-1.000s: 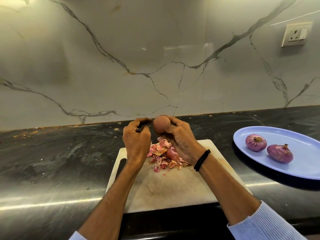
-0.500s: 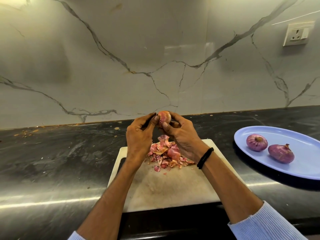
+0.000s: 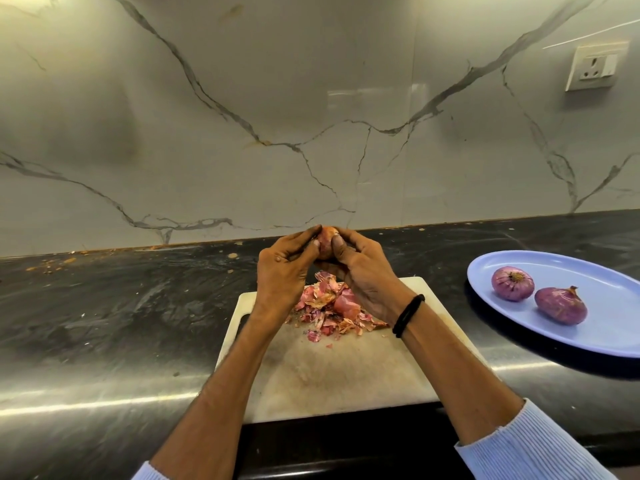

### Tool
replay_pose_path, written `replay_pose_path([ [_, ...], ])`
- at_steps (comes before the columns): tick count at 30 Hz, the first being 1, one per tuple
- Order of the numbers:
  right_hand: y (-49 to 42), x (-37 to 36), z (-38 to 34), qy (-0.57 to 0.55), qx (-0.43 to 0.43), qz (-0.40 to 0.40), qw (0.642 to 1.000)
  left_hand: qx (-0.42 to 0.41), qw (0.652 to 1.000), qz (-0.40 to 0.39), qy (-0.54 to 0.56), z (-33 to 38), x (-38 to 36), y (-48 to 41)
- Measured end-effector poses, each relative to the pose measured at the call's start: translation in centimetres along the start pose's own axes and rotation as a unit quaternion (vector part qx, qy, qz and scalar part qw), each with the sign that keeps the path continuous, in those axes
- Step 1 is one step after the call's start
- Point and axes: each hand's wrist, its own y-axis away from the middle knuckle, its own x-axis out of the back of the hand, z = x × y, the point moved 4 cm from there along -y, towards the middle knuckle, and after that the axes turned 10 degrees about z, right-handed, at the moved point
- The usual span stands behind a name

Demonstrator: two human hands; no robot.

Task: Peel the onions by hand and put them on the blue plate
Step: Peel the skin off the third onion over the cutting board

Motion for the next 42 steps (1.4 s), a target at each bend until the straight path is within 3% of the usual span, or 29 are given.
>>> replay_pose_path([
  [6, 0.1, 0.1, -0.5, -0.094, -0.042, 0.006, 0.995, 0.042, 0.999, -0.03, -0.007, -0.2, -0.6, -0.1],
  [10, -0.3, 0.4, -0.1, 0.034, 0.047, 0.016, 0.998, 0.049, 0.998, -0.029, -0.017, -0.6, -0.5, -0.3],
  [16, -0.4, 0.3, -0.4, 0.302, 0.259, 0.03, 0.917, 0.075, 0.996, 0.013, 0.035, -1.1, 0.3, -0.6],
  [26, 0.0, 0.0, -0.2, 0.369, 0.395, 0.035, 0.84, 0.13, 0.985, 0.013, 0.114, -1.4, 0.0, -0.6],
  [35, 0.1, 0.1, -0.1, 0.406, 0.44, 0.04, 0.8, 0.137, 0.984, 0.008, 0.114, -1.6, -0.2, -0.5],
  [40, 0.0, 0.0, 0.0, 0.382, 0.411, 0.038, 0.827, 0.121, 0.985, 0.009, 0.12, -1.3, -0.2, -0.5],
  [42, 0.0, 0.0, 0.0, 0.398, 0.412, 0.037, 0.819, 0.113, 0.987, 0.01, 0.111, -1.2, -0.2, -0.5],
])
